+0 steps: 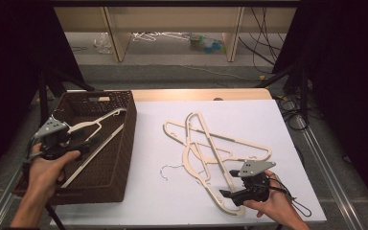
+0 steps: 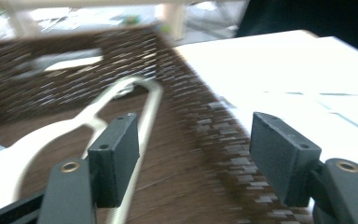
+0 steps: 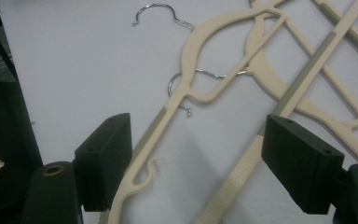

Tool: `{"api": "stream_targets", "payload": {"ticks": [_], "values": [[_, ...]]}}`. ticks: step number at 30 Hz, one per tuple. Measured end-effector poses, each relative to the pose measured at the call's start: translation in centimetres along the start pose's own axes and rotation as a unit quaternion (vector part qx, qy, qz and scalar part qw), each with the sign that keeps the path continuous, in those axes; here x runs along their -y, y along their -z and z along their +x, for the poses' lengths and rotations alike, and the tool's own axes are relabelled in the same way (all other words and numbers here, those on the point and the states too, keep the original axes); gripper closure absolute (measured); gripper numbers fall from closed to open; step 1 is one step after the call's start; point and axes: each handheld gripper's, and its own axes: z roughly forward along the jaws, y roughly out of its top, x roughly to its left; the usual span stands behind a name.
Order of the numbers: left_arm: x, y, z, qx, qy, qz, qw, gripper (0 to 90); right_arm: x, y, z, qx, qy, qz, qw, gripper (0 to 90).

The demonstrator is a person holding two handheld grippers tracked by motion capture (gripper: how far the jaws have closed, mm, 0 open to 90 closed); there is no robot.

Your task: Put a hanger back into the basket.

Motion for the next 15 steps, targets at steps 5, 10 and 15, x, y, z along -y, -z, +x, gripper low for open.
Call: {"api": "stream_targets", "payload": {"ticks": [5, 10, 15], "values": [[-0.3, 0.3, -4.8, 0.044, -0.054, -0.013, 0.9975, 29.2, 0.2, 0.1, -0.3, 0.009, -0.007, -0.006, 0.9999, 24.8], [0.8, -0.3, -9.1, 0.092, -0.096, -0.028, 0.9908, 25.6, 0.3, 0.1, -0.3, 0.015, -0.015, -0.009, 0.9997, 24.8], [2.9, -1.1, -11.7, 0.114, -0.094, -0.019, 0.9888, 19.7, 0.3, 0.0, -0.1, 0.012, -0.013, -0.005, 0.9998, 24.8]]}}
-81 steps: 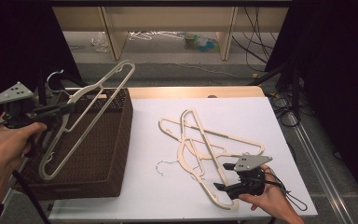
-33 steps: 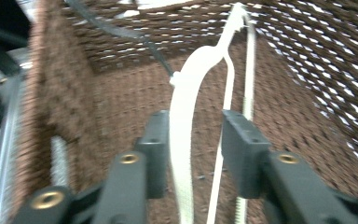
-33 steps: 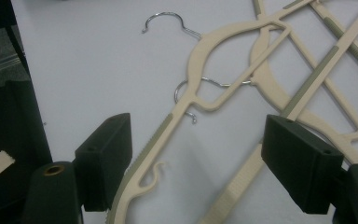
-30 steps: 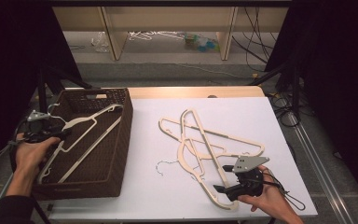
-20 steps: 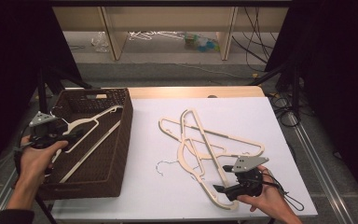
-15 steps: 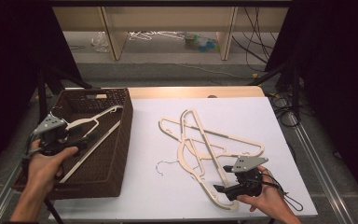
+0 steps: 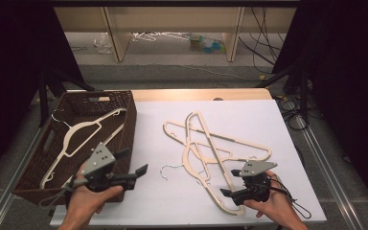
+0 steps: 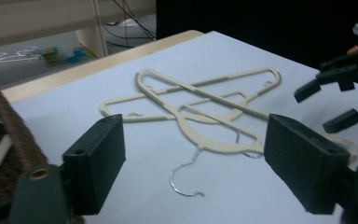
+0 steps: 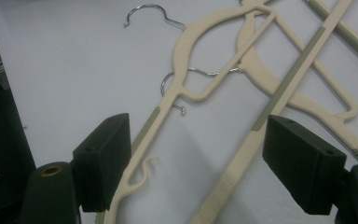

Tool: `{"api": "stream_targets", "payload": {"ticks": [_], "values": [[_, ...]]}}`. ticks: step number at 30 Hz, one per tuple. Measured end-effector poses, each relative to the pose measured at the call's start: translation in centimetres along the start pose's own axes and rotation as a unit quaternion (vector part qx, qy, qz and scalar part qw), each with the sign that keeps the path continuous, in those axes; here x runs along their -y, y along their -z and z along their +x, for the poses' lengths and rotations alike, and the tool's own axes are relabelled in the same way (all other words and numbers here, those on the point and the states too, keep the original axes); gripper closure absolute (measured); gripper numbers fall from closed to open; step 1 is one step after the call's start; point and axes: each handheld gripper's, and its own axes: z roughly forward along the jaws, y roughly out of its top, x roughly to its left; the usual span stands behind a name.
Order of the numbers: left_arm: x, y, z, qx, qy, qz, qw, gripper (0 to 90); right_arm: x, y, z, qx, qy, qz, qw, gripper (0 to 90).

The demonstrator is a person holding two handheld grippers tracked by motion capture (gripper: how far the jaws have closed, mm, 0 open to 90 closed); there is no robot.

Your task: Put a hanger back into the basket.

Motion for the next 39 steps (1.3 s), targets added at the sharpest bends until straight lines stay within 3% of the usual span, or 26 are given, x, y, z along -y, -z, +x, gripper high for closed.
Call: {"api": "stream_targets", "payload": {"ticks": [5, 8, 12, 20, 26, 31, 35, 37, 39], "values": [[1.4, -0.8, -1.7, 0.029, -0.011, 0.005, 0.9995, 19.2, 0.0, -0.1, 0.2, 0.0, 0.002, 0.003, 1.0, 24.8], [1.9, -0.9, -1.8, 0.017, -0.019, -0.001, 0.9997, 17.0, -0.1, -0.1, 0.3, 0.001, 0.005, 0.001, 1.0, 24.7], [2.5, -1.1, -2.1, 0.02, -0.013, -0.014, 0.9996, 16.6, 0.0, -0.1, 0.3, 0.0, 0.005, 0.001, 1.0, 24.7], [4.2, -1.4, -3.1, 0.022, -0.04, -0.011, 0.9989, 16.6, -0.2, -0.6, 0.9, -0.004, 0.011, 0.009, 0.9999, 25.2], [5.4, -2.2, -3.5, 0.027, -0.044, 0.012, 0.9986, 16.8, -0.5, -1.7, 2.1, -0.01, 0.019, 0.03, 0.9993, 29.2], [5.5, -2.3, -3.5, 0.024, -0.043, 0.012, 0.9987, 16.8, -0.8, -3.1, 2.8, -0.013, 0.026, 0.064, 0.9975, 34.4], [5.6, -2.5, -3.6, 0.03, -0.042, 0.014, 0.9985, 16.8, -1.2, -4.5, 3.5, -0.01, 0.012, 0.101, 0.9948, 39.6], [5.6, -2.5, -3.6, 0.031, -0.044, 0.015, 0.9984, 16.8, -1.2, -4.9, 3.5, -0.003, 0.02, 0.107, 0.994, 40.5], [5.8, -2.6, -3.7, 0.034, -0.045, 0.019, 0.9982, 16.8, -1.3, -5.3, 3.7, 0.001, 0.011, 0.111, 0.9937, 41.8]]}}
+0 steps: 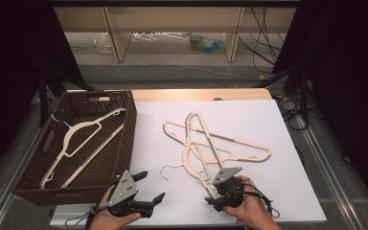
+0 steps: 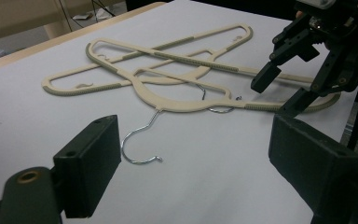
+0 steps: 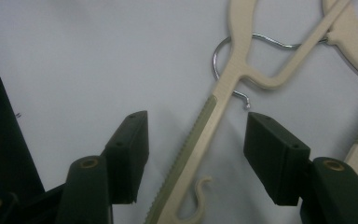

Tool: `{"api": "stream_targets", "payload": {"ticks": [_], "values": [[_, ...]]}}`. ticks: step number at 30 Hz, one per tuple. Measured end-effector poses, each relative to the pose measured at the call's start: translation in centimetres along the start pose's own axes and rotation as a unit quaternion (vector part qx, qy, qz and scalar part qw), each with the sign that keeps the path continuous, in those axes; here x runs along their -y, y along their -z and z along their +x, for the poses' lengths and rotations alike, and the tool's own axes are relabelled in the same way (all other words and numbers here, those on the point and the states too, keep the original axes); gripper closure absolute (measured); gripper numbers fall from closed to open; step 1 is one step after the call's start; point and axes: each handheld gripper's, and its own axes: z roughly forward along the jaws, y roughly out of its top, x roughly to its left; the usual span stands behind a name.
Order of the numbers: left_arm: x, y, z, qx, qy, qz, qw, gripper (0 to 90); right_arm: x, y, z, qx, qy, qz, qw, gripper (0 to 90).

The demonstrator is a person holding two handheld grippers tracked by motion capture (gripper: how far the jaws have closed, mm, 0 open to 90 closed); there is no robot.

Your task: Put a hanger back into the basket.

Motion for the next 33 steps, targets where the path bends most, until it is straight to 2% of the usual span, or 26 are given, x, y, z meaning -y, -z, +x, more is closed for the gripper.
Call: {"api": "stream_targets", "payload": {"ticks": [1, 3, 4, 6, 7, 9, 10, 11, 12, 13, 14, 17, 18, 21, 22, 24, 25, 27, 29, 30, 32, 33], "values": [[0.0, -0.1, 0.0, 0.001, 0.001, 0.0, 1.0, 16.8, -0.1, -0.1, -0.1, -0.002, 0.007, 0.002, 1.0, 43.0], [0.1, -0.2, -0.1, 0.003, 0.003, -0.004, 1.0, 16.8, -0.2, -0.2, -0.1, -0.007, 0.001, 0.006, 1.0, 44.1], [0.1, -0.2, 0.0, 0.006, -0.002, -0.002, 1.0, 16.9, -0.5, -0.5, -0.1, -0.004, 0.006, 0.013, 0.9999, 47.6], [0.1, -0.2, -0.2, 0.003, 0.004, -0.001, 1.0, 16.9, -0.5, -0.7, -0.2, -0.006, 0.009, 0.012, 0.9999, 47.7], [0.1, -0.2, -0.1, 0.003, 0.0, 0.001, 1.0, 16.9, -0.6, -0.8, -0.1, -0.002, 0.003, 0.017, 0.9998, 48.9], [0.2, -0.3, -0.1, 0.007, 0.002, 0.002, 1.0, 17.0, -0.8, -0.6, -0.1, -0.002, 0.008, 0.029, 0.9995, 53.5], [0.3, -0.3, -0.1, 0.004, 0.001, 0.009, 1.0, 17.0, -0.7, -0.6, -0.2, 0.005, 0.008, 0.033, 0.9994, 60.1], [0.3, -0.3, -0.1, 0.005, 0.0, 0.01, 0.9999, 17.0, -0.7, -0.6, -0.2, 0.005, 0.008, 0.033, 0.9994, 60.1], [0.4, -0.3, -0.1, 0.007, 0.001, 0.011, 0.9999, 16.9, -0.7, -0.4, -0.5, 0.002, 0.009, 0.039, 0.9992, 67.2], [0.4, -0.3, -0.1, 0.007, 0.001, 0.011, 0.9999, 16.9, -0.7, -0.4, -0.5, 0.002, 0.009, 0.039, 0.9992, 67.2], [0.4, -0.3, -0.1, 0.008, 0.0, 0.012, 0.9999, 17.0, -0.5, 0.0, -0.9, -0.001, 0.008, 0.048, 0.9988, 71.5], [0.3, -0.2, -0.1, 0.007, -0.004, 0.01, 0.9999, 17.1, -0.2, 0.3, -1.3, -0.003, 0.006, 0.056, 0.9984, 73.5], [0.4, -0.2, -0.1, 0.01, 0.004, 0.006, 0.9999, 17.3, 0.1, 0.7, -1.9, 0.001, 0.005, 0.063, 0.998, 75.9], [0.4, -0.2, -0.1, 0.01, 0.001, 0.008, 0.9999, 17.6, 0.4, 1.0, -2.3, 0.005, 0.002, 0.069, 0.9976, 77.5], [0.4, -0.1, 0.0, 0.009, -0.001, 0.009, 0.9999, 17.9, 0.6, 1.2, -2.8, 0.003, -0.005, 0.068, 0.9977, 78.6], [0.3, -0.1, 0.0, 0.006, -0.006, 0.008, 0.9999, 18.1, 0.7, 1.2, -2.9, -0.002, -0.008, 0.065, 0.9978, 78.4], [0.3, -0.2, 0.1, 0.008, -0.007, 0.008, 0.9999, 18.1, 0.7, 1.1, -3.0, -0.003, -0.021, 0.06, 0.9979, 74.3], [0.4, -0.3, -0.1, 0.007, -0.004, 0.013, 0.9999, 18.1, 0.6, 1.0, -3.0, -0.006, -0.02, 0.06, 0.998, 71.5], [0.3, -0.5, -0.1, 0.01, -0.01, 0.016, 0.9998, 18.1, 0.3, 0.8, -2.7, -0.002, -0.011, 0.065, 0.9978, 67.9], [0.4, -0.6, -0.2, 0.01, -0.002, 0.014, 0.9998, 18.2, 0.1, 0.7, -2.5, 0.002, -0.005, 0.071, 0.9975, 68.1], [0.5, -0.8, -0.3, 0.013, -0.007, 0.02, 0.9997, 18.3, 0.1, 0.7, -2.6, 0.003, -0.006, 0.072, 0.9974, 68.6], [0.5, -0.8, -0.3, 0.013, -0.009, 0.021, 0.9996, 18.4, 0.1, 0.7, -2.6, 0.003, -0.006, 0.075, 0.9972, 72.4]]}}
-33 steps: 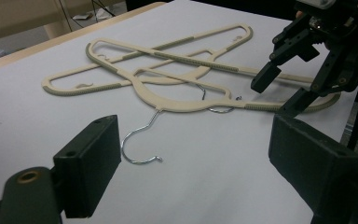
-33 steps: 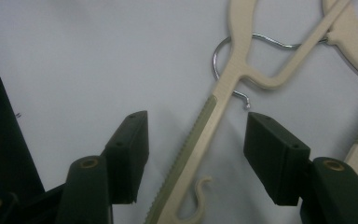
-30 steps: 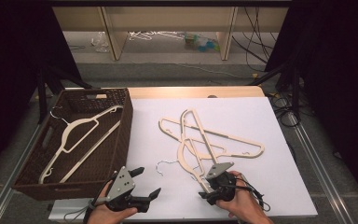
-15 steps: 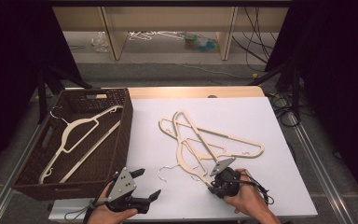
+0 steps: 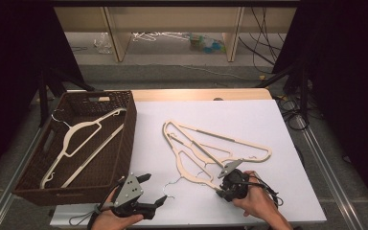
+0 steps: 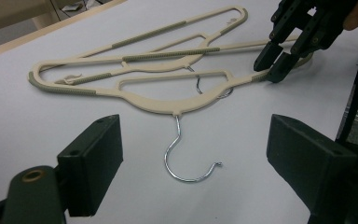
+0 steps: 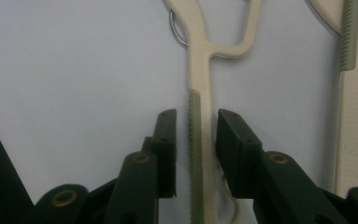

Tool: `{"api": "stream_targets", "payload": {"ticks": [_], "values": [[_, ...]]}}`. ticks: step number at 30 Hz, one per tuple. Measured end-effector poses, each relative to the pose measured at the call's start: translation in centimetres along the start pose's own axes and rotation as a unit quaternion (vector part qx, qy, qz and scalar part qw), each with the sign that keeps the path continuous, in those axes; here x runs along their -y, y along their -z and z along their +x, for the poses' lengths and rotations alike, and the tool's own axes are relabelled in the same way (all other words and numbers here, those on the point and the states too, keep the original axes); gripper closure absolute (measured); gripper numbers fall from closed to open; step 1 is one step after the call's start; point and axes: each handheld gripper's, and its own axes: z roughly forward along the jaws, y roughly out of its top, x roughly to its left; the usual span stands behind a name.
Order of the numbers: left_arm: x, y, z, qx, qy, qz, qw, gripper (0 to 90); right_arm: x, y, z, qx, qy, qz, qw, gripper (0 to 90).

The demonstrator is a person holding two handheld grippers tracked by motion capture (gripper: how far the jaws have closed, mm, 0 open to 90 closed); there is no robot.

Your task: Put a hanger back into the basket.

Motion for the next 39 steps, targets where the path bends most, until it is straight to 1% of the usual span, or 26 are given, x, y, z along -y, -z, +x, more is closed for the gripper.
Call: {"api": "stream_targets", "payload": {"ticks": [2, 3, 5, 6, 7, 8, 9, 11, 12, 14, 15, 17, 18, 21, 23, 25, 26, 27, 28, 29, 31, 32, 34, 37, 38, 39], "values": [[-0.1, 0.0, 0.1, -0.001, -0.004, 0.0, 1.0, 18.5, 0.0, 0.0, -0.1, 0.0, 0.003, 0.001, 1.0, 74.4], [0.0, -0.2, 0.2, -0.001, -0.009, 0.001, 1.0, 18.7, 0.0, 0.1, -0.1, 0.002, 0.01, 0.003, 0.9999, 79.2], [0.0, -0.2, 0.3, -0.004, -0.013, 0.005, 0.9999, 19.4, 0.0, 0.1, -0.2, -0.004, 0.017, 0.003, 0.9998, 79.3], [0.0, -0.4, 0.2, -0.004, -0.007, 0.003, 1.0, 19.9, 0.0, 0.1, -0.3, -0.003, 0.025, 0.001, 0.9997, 79.3], [0.0, -0.4, 0.4, -0.008, -0.013, 0.006, 0.9999, 19.9, 0.0, 0.1, -0.3, -0.003, 0.025, 0.001, 0.9997, 79.3], [-0.1, -0.9, 0.6, -0.011, -0.018, 0.009, 0.9997, 20.5, 0.1, 0.5, -0.3, -0.007, 0.038, 0.014, 0.9992, 79.4], [-0.1, -0.9, 0.6, -0.011, -0.018, 0.009, 0.9997, 20.9, 0.1, 0.5, -0.3, -0.007, 0.038, 0.014, 0.9992, 79.4], [-0.2, -1.6, 0.8, -0.015, -0.026, 0.015, 0.9994, 21.9, 0.3, 1.2, -0.5, -0.016, 0.051, 0.021, 0.9984, 79.5], [-0.2, -1.6, 0.8, -0.015, -0.026, 0.015, 0.9994, 22.0, 0.3, 1.2, -0.5, -0.016, 0.051, 0.021, 0.9984, 79.5], [-0.3, -2.3, 1.1, -0.017, -0.046, 0.031, 0.9983, 22.1, 0.4, 1.8, -0.5, -0.022, 0.062, 0.019, 0.9976, 79.5], [-0.2, -3.1, 1.2, -0.015, -0.05, 0.035, 0.998, 22.6, 0.4, 2.6, -0.3, -0.02, 0.075, 0.018, 0.9968, 79.5], [-0.2, -3.5, 1.2, -0.012, -0.055, 0.04, 0.9976, 23.6, 0.4, 3.0, -0.2, -0.021, 0.077, 0.017, 0.9967, 79.4], [-0.2, -3.9, 1.2, -0.017, -0.068, 0.048, 0.9964, 23.5, 0.4, 3.8, -0.1, -0.023, 0.085, 0.015, 0.996, 79.4], [-0.2, -5.8, 1.2, -0.012, -0.101, 0.075, 0.9919, 23.9, 0.5, 4.6, 0.0, -0.022, 0.094, 0.014, 0.9952, 79.4], [-0.2, -6.2, 1.1, -0.011, -0.105, 0.079, 0.9913, 23.7, 0.5, 5.1, 0.2, -0.022, 0.101, 0.017, 0.9945, 79.4], [-0.2, -6.8, 1.0, -0.009, -0.128, 0.086, 0.988, 23.9, 0.5, 5.2, 0.2, -0.02, 0.102, 0.016, 0.9945, 79.4], [-0.2, -7.4, 0.8, -0.01, -0.147, 0.094, 0.9846, 24.2, 0.4, 5.6, 0.3, -0.023, 0.102, 0.015, 0.9944, 79.4], [-0.2, -7.4, 0.8, -0.01, -0.147, 0.094, 0.9846, 24.4, 0.4, 5.6, 0.3, -0.023, 0.102, 0.015, 0.9944, 79.4], [-0.1, -7.9, 0.7, -0.011, -0.17, 0.101, 0.9802, 25.0, 0.3, 5.8, 0.3, -0.021, 0.103, 0.013, 0.9944, 79.4], [-0.1, -8.1, 0.6, -0.011, -0.173, 0.104, 0.9795, 25.2, 0.3, 5.9, 0.3, -0.022, 0.104, 0.013, 0.9942, 79.4], [-0.1, -8.6, 0.5, -0.017, -0.187, 0.108, 0.9762, 25.2, 0.3, 6.1, 0.4, -0.02, 0.105, 0.011, 0.9942, 79.4], [-0.1, -8.6, 0.5, -0.017, -0.187, 0.108, 0.9762, 25.6, 0.3, 6.1, 0.4, -0.02, 0.105, 0.011, 0.9942, 79.4], [-0.2, -8.9, 0.5, -0.023, -0.201, 0.113, 0.9729, 25.9, 0.2, 6.3, 0.4, -0.019, 0.11, 0.012, 0.9936, 79.4], [-0.3, -9.4, 0.5, -0.022, -0.205, 0.111, 0.9721, 27.0, 0.2, 6.6, 0.5, -0.02, 0.11, 0.01, 0.9937, 79.4], [-0.4, -9.5, 0.5, -0.021, -0.212, 0.113, 0.9706, 27.0, 0.2, 6.7, 0.5, -0.021, 0.111, 0.012, 0.9936, 79.4], [-0.3, -9.8, 0.4, -0.029, -0.217, 0.111, 0.9695, 27.8, 0.2, 6.7, 0.5, -0.021, 0.114, 0.011, 0.9932, 79.4]]}}
